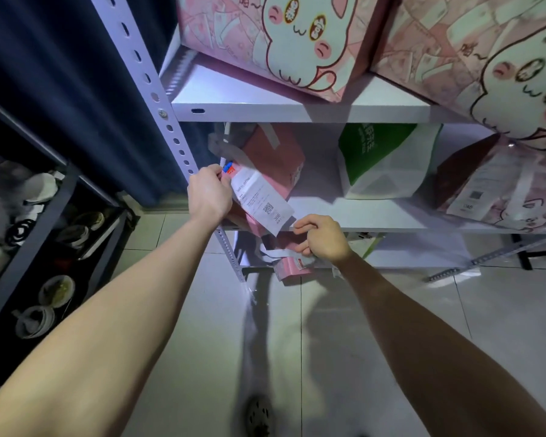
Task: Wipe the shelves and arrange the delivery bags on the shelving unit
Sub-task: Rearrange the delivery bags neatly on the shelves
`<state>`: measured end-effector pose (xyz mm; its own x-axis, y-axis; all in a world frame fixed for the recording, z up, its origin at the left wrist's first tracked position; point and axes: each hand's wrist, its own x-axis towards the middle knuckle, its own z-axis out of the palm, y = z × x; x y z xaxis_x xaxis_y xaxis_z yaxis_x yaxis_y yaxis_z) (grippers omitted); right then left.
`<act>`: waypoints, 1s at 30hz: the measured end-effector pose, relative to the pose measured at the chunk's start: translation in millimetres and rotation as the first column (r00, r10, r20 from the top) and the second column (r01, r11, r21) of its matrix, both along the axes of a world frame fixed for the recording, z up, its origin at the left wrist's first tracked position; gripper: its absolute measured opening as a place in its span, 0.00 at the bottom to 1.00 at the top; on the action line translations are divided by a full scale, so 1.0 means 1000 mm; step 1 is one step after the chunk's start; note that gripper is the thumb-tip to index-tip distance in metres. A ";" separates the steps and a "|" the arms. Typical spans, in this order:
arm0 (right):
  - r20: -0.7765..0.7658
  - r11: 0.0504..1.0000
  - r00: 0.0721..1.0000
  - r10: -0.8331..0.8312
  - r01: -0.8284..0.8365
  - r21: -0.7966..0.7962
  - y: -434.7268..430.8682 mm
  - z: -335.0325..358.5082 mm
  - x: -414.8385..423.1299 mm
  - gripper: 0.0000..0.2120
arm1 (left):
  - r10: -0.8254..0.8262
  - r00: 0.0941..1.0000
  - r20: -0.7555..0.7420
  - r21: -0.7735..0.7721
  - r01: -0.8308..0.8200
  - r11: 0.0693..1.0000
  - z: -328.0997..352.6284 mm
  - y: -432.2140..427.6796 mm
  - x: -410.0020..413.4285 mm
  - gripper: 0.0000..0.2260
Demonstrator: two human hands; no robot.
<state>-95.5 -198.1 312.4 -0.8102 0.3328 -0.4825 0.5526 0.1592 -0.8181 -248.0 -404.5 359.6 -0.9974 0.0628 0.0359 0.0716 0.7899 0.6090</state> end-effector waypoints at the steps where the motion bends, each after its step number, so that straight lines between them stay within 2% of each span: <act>1: 0.004 1.000 1.000 -0.011 0.011 0.000 0.002 -0.002 0.001 0.24 | 0.002 1.000 -0.004 -0.001 -0.002 1.000 -0.001 -0.001 0.001 0.10; 10: 0.021 0.999 0.999 0.036 -0.036 0.015 0.008 -0.014 0.005 0.23 | -0.015 1.000 -0.008 0.013 0.015 1.000 -0.002 0.000 0.005 0.11; 14: 0.031 1.000 0.999 0.015 -0.015 0.000 0.020 -0.028 0.013 0.23 | -0.054 0.998 -0.016 0.091 0.056 0.994 -0.003 0.006 0.006 0.13; 16: 0.037 0.999 0.999 0.024 -0.025 0.047 0.025 -0.037 0.025 0.20 | -0.086 0.996 -0.014 0.141 0.087 0.986 -0.006 0.006 0.017 0.16; 19: 0.017 0.986 0.999 0.045 -0.047 0.162 0.030 -0.051 0.049 0.10 | -0.073 0.993 -0.097 0.182 0.090 0.979 -0.023 -0.002 0.044 0.22; 22: 0.150 0.987 0.987 0.051 -0.073 0.144 0.029 -0.060 0.076 0.10 | 0.009 0.990 -0.142 0.217 0.022 0.976 -0.059 -0.008 0.081 0.20; 24: 0.204 0.986 0.976 0.076 -0.104 0.127 0.029 -0.074 0.092 0.12 | 0.010 0.998 -0.058 0.211 0.003 0.978 -0.093 -0.008 0.105 0.15; 26: 0.195 0.985 0.977 0.091 -0.117 0.127 0.033 -0.096 0.104 0.13 | -0.041 0.994 0.103 0.164 0.023 0.986 -0.129 -0.002 0.126 0.09; 30: 0.232 0.976 0.961 0.150 -0.181 0.120 0.054 -0.144 0.119 0.14 | -0.057 0.936 0.346 0.060 0.039 0.997 -0.192 0.019 0.165 0.08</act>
